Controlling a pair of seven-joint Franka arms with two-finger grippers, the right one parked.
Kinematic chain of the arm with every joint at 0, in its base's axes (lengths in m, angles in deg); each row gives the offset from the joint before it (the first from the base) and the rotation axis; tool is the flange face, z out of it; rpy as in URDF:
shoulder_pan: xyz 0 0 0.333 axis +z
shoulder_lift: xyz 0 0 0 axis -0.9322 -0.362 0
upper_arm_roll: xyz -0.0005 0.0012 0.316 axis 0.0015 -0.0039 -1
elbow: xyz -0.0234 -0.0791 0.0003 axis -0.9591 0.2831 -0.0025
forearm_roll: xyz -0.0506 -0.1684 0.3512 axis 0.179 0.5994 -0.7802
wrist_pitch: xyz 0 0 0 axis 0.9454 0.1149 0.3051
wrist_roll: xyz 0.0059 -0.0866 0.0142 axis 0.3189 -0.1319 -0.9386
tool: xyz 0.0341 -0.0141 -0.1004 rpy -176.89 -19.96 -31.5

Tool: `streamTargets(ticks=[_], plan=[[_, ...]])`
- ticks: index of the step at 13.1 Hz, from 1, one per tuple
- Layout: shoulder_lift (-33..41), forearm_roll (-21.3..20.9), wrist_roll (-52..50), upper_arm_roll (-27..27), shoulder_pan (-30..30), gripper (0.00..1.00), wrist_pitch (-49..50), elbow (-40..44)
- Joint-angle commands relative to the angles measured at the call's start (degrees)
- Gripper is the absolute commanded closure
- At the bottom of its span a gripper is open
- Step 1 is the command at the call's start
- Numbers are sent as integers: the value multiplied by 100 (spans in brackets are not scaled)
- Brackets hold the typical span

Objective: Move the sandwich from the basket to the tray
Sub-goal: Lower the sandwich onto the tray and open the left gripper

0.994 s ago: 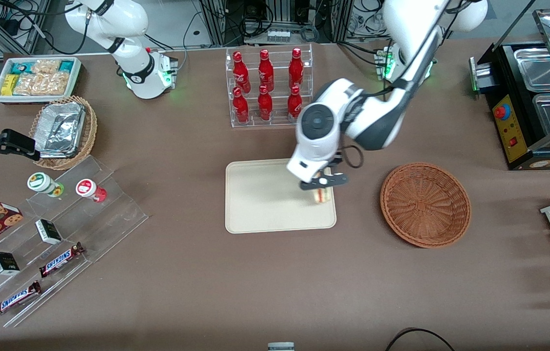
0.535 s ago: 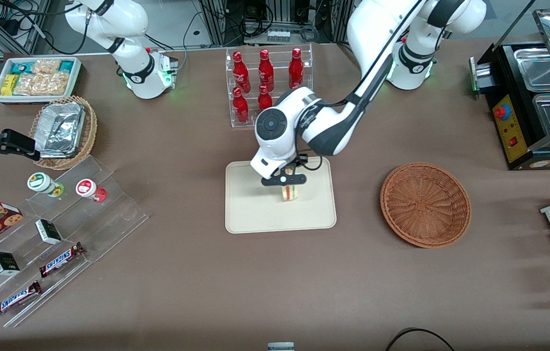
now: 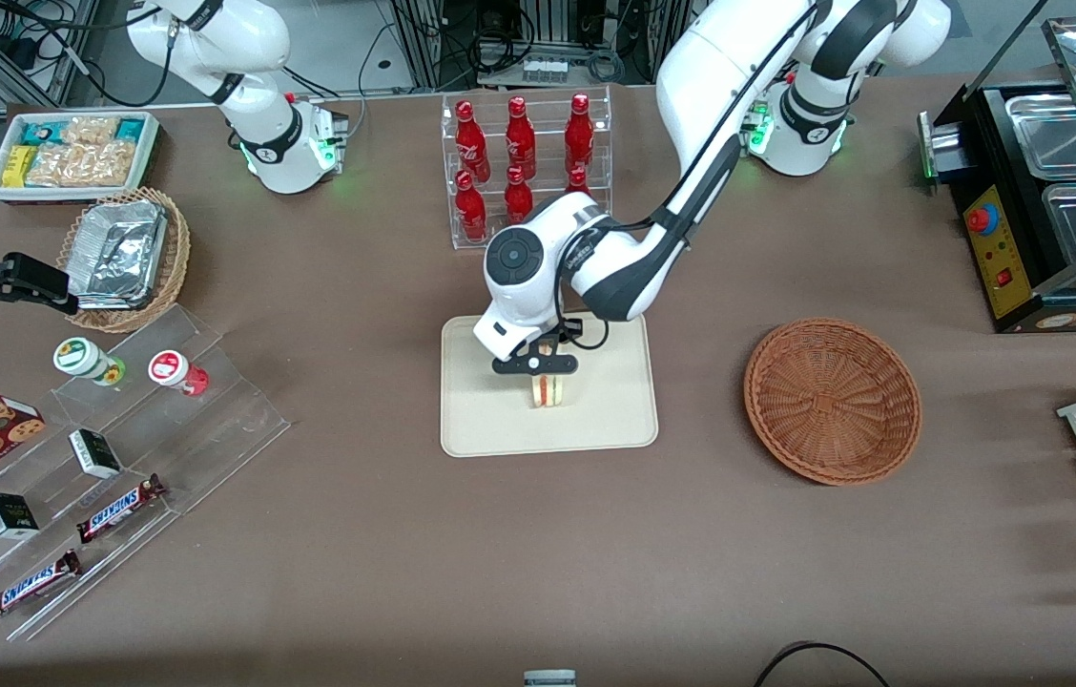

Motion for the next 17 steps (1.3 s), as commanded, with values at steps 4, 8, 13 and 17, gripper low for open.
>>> streamTargets(ticks=[4,8,13,17], plan=[[-390,-114,-99,-110,-101,100,-174,505],[-425,-122,-72,-110,-101,13,-165,515],[-250,-158,-142,-119,-49,1,45,506],[346,-70,-468,-119,188,1,607,462]])
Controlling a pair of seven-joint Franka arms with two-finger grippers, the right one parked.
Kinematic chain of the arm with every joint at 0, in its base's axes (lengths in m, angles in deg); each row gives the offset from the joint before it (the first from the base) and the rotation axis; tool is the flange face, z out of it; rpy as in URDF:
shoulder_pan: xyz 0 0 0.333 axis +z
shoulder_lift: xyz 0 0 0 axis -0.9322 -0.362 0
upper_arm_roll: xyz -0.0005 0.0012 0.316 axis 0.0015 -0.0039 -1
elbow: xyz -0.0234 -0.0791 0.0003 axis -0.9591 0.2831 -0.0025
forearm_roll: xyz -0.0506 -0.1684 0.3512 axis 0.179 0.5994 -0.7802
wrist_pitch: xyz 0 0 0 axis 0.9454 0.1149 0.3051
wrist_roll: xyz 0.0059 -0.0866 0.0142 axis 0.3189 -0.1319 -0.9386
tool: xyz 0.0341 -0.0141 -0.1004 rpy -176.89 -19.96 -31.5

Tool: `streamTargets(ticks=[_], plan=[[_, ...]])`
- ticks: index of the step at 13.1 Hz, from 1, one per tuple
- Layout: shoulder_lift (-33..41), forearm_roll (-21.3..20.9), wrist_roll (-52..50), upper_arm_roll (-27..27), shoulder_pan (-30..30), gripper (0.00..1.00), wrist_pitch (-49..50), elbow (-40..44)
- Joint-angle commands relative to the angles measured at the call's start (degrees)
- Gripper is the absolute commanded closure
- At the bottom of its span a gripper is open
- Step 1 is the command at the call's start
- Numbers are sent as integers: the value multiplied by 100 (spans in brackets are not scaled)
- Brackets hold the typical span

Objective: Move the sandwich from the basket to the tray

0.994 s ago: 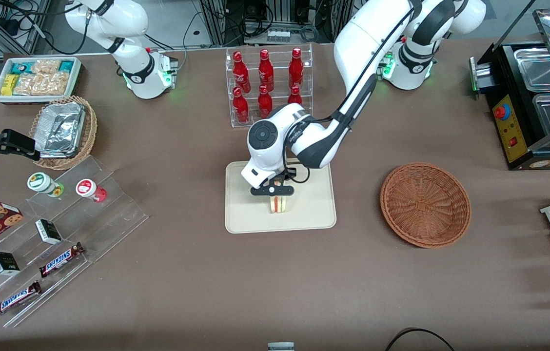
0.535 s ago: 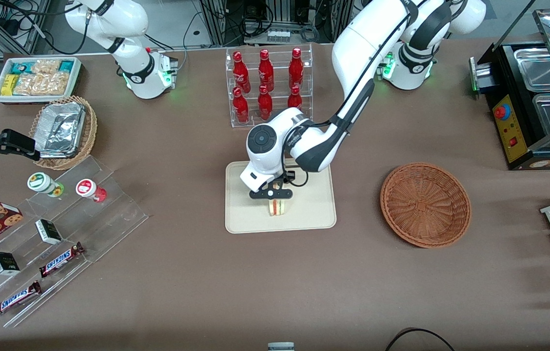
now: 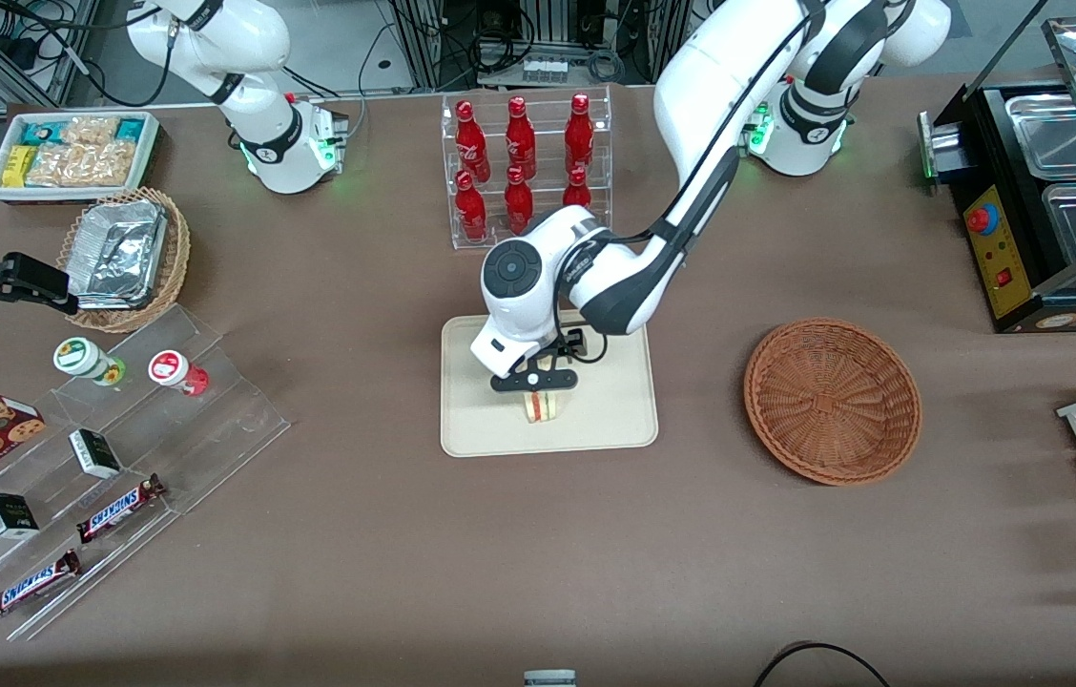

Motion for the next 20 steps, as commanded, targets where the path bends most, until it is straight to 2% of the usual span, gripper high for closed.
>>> streamTargets(ticks=[1,4,9,13,17,20], plan=[[579,14,-205,-12,214,1,482,-105],[1027,-12,-346,-73,338,1,1071,-166],[1950,110,-137,-108,1198,1,1633,-439],[2504,295,522,-108,1840,1,2390,-492],[3277,523,1374,-117,2595,1,2567,-1018],[3612,524,1936,-126,3139,1,2918,-1046]])
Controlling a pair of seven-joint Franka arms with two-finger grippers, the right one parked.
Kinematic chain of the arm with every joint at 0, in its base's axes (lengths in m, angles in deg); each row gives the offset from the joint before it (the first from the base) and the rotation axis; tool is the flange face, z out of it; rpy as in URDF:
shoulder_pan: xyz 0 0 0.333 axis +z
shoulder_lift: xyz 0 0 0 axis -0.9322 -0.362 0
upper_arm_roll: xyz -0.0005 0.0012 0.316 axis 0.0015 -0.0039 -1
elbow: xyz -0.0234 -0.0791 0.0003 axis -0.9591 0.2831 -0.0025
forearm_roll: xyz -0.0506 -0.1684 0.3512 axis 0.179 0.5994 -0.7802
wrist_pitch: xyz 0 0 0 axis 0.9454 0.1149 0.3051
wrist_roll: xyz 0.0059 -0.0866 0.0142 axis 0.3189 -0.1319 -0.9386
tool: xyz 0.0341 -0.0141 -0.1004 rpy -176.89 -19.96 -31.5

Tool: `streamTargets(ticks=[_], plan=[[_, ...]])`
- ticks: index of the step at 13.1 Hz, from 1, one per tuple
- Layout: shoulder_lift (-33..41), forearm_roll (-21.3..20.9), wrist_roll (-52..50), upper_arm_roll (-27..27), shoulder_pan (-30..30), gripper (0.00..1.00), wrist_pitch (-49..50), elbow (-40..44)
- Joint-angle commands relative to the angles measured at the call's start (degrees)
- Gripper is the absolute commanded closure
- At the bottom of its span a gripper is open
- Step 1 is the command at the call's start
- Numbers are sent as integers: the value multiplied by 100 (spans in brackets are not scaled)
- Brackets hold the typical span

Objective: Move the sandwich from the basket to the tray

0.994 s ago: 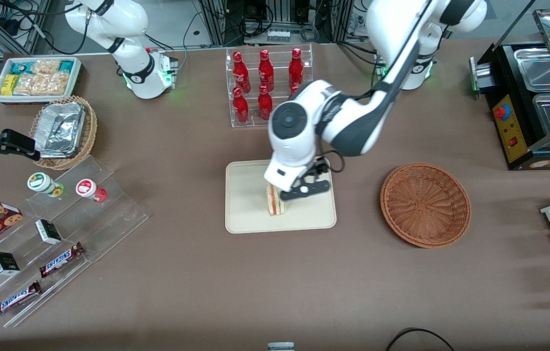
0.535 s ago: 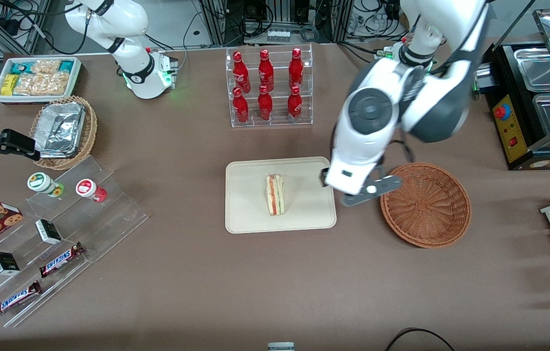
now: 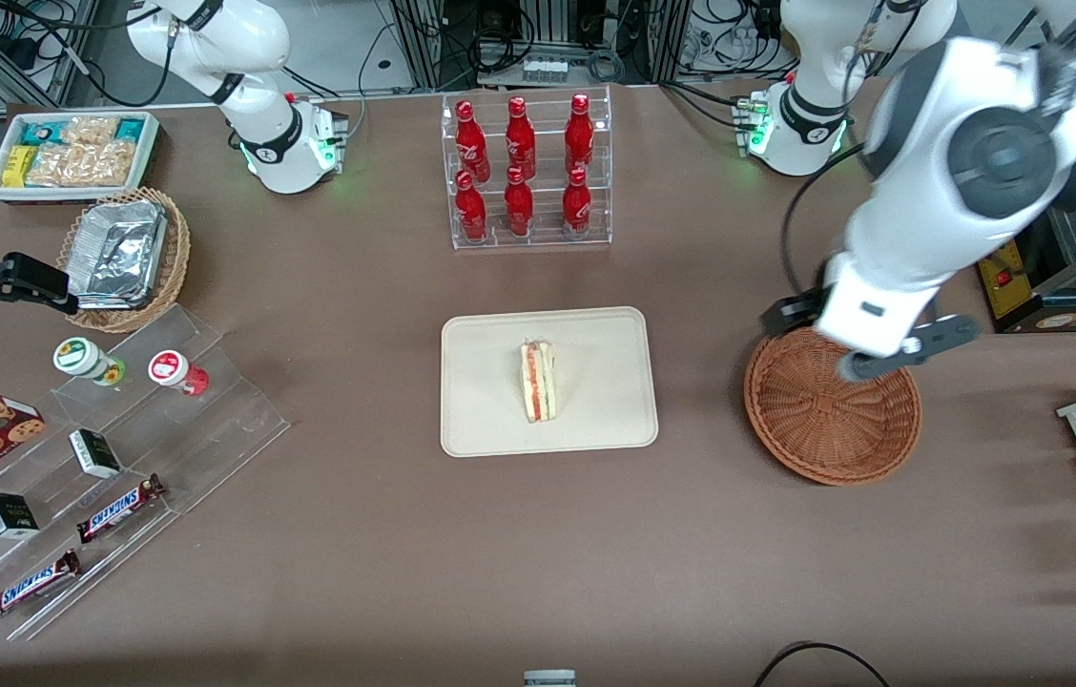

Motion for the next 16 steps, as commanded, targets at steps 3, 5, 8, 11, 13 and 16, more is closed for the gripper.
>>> streamTargets(ticks=[3,5,8,11,13,16], plan=[[572,129,781,44,712,1,354,-276],[643,129,1071,44,923,1,451,-276],[748,129,1475,44,1152,1,583,-320],[871,129,1959,-157,1162,1,610,-399],[941,129,2328,-272,1161,1,653,-425],[1090,129,2784,-570,1153,1,654,-574]])
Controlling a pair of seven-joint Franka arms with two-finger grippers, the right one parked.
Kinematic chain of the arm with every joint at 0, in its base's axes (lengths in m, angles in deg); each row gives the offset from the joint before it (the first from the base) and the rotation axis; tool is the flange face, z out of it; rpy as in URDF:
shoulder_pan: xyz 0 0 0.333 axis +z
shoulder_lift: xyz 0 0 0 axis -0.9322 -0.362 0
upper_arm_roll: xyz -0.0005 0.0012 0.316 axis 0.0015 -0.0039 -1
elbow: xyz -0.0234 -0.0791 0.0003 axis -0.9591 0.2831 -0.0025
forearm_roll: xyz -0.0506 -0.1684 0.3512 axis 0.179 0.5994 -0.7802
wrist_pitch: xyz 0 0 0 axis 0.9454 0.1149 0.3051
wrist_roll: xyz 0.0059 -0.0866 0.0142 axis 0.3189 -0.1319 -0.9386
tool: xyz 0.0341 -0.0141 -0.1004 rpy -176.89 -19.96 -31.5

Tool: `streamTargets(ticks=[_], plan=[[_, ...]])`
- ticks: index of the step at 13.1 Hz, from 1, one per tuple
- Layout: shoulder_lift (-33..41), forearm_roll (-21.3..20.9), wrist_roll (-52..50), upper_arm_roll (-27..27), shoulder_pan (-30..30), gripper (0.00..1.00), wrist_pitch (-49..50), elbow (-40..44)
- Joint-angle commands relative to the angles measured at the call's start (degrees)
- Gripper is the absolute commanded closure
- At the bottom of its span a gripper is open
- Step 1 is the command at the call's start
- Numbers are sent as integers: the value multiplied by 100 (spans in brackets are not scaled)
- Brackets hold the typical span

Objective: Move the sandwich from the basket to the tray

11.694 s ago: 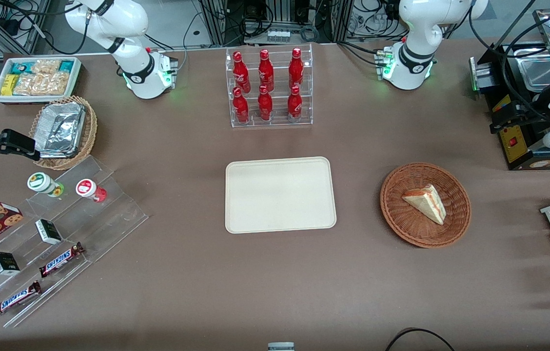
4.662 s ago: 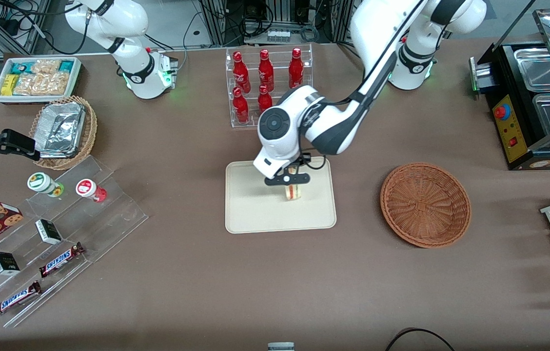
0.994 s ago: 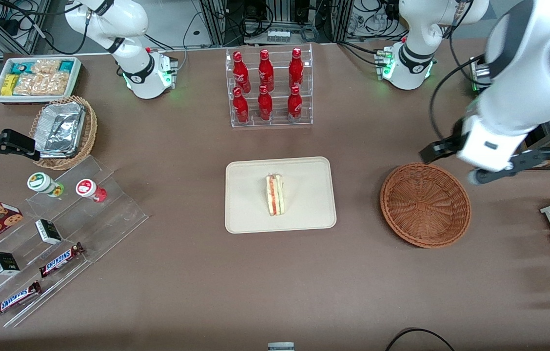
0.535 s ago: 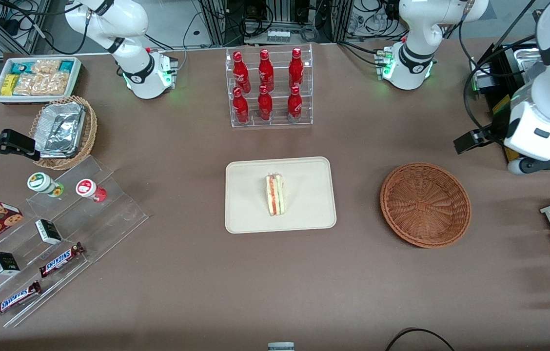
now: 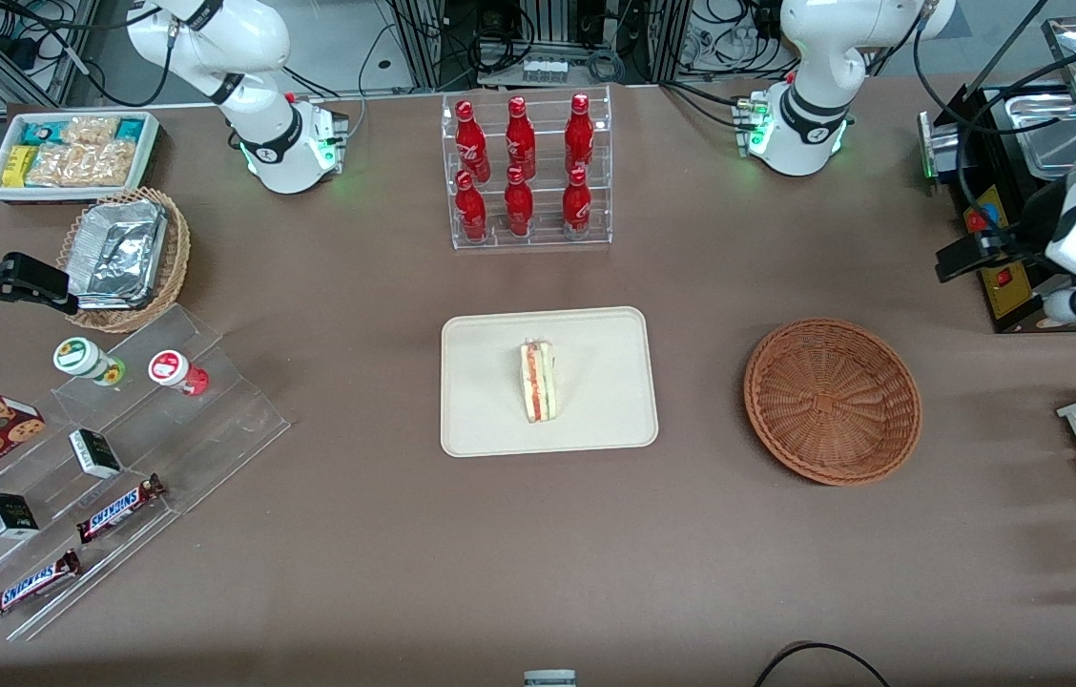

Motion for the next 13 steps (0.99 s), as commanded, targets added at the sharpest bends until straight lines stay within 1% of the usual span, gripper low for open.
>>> streamTargets(ticks=[1,4,6,9,13], plan=[[393,83,515,-263,6,1,12,-387],[841,56,727,-552,-90,1,-286,-992],[1026,30,964,-668,-126,1,-375,-1213],[747,39,1000,-642,-134,1,-577,-978],[333,-5,1053,-633,-240,1,-525,-555]])
